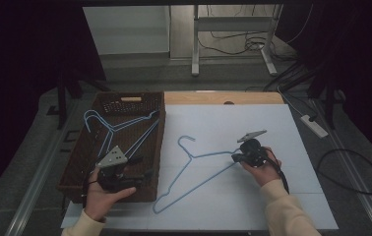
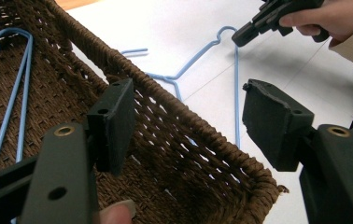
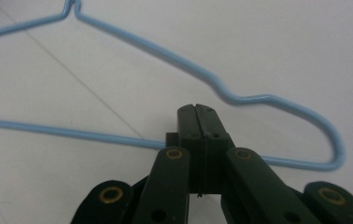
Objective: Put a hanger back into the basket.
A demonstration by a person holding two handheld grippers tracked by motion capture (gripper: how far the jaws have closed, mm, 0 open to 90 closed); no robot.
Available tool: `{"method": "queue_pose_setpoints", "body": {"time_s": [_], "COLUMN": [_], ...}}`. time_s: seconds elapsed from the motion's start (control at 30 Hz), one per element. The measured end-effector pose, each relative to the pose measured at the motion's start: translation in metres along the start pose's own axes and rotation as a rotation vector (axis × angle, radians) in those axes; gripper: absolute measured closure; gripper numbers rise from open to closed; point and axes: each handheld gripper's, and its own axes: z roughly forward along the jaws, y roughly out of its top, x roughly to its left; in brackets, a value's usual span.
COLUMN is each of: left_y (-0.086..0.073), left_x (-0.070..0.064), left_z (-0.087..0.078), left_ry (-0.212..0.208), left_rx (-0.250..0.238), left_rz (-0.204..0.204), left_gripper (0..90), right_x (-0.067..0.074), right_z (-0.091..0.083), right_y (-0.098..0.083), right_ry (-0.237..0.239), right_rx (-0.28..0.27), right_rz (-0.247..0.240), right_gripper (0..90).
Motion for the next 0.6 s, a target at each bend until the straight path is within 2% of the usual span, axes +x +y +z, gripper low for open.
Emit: {"method": "queue_pose_setpoints", "body": {"time_s": [0.13, 0.3, 0.5, 0.6], "left_y": [0.000, 0.000, 0.000, 0.000], "left_x": [-0.001, -0.002, -0.002, -0.002], "left_z": [0.001, 0.001, 0.002, 0.002], "left_ry": [-0.004, -0.003, -0.005, -0.004], "left_rx": [0.005, 0.005, 0.005, 0.007], "left_rz": [0.006, 0.006, 0.006, 0.007], "left_gripper": [36.1, 36.1, 36.1, 36.1], "right_x": [0.001, -0.006, -0.015, -0.018], "right_z": [0.006, 0.008, 0.009, 0.010], "right_y": [0.000, -0.001, -0.003, -0.003], "right_ry": [-0.020, -0.017, -0.043, -0.031], "right_rx": [0.031, 0.038, 0.047, 0.049], "right_rz": [-0.021, -0.001, 0.015, 0.029], "right_gripper": [90.0, 90.0, 90.0, 90.0]}}
